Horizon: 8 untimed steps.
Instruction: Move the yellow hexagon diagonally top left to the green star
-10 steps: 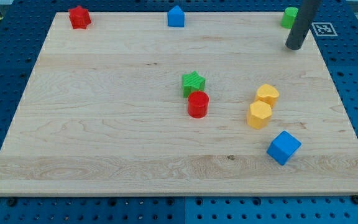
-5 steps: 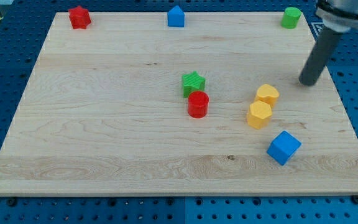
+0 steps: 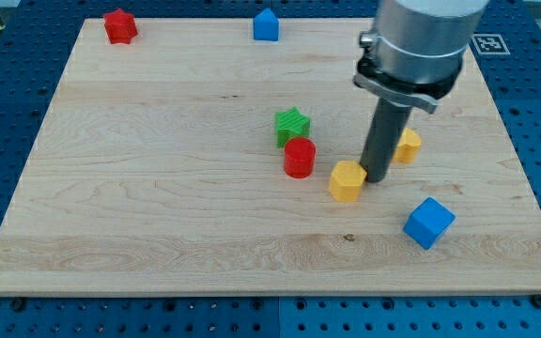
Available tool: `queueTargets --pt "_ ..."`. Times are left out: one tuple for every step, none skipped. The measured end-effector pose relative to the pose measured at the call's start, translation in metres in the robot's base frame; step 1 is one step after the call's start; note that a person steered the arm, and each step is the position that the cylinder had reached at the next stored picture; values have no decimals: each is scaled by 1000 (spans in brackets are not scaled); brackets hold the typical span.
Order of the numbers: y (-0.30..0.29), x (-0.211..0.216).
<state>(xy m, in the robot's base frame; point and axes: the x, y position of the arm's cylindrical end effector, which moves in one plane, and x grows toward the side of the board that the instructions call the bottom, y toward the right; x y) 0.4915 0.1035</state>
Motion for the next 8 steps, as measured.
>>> queueTargets --pt "-17 4" --pt "-17 5" --pt "-11 5" --pt "5 5" --pt "21 6" --pt "10 13" --pt "-1 34" --pt "-21 32"
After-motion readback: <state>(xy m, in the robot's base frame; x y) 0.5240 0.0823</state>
